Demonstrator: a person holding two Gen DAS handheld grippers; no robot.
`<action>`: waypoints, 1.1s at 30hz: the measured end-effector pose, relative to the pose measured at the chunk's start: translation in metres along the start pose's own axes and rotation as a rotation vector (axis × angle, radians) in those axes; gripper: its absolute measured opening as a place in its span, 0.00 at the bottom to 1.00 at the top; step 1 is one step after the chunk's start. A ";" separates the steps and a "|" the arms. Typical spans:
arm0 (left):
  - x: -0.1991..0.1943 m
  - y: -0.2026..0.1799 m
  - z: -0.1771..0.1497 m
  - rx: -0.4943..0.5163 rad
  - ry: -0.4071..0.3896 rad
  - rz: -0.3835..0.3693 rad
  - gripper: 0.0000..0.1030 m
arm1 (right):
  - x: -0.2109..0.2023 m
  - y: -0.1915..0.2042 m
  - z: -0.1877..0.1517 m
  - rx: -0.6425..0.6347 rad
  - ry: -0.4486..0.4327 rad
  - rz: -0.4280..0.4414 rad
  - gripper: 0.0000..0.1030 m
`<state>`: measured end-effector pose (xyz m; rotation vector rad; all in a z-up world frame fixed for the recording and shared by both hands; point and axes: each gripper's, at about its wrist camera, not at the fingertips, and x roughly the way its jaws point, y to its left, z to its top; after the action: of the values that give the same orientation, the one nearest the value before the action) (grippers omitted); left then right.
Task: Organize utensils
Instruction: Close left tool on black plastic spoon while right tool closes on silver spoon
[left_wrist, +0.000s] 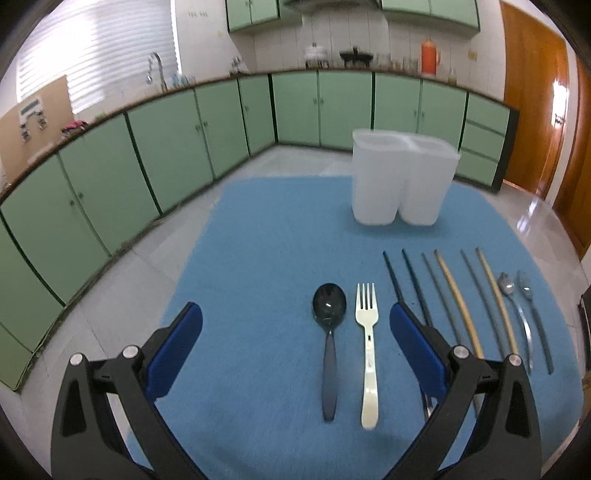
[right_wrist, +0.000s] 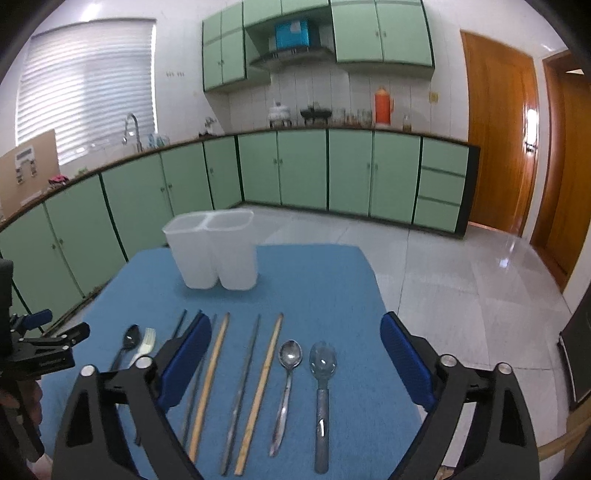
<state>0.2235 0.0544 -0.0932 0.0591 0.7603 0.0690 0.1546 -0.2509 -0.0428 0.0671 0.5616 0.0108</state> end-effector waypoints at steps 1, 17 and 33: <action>0.013 -0.001 0.003 0.000 0.025 -0.008 0.95 | 0.009 -0.002 0.000 -0.005 0.019 -0.005 0.83; 0.095 -0.005 0.020 0.000 0.195 -0.033 0.79 | 0.086 -0.022 -0.003 0.018 0.164 -0.025 0.72; 0.100 -0.008 0.017 0.010 0.211 -0.092 0.38 | 0.115 -0.027 -0.018 -0.016 0.280 0.033 0.48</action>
<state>0.3076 0.0542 -0.1498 0.0266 0.9732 -0.0170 0.2426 -0.2738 -0.1210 0.0596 0.8398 0.0579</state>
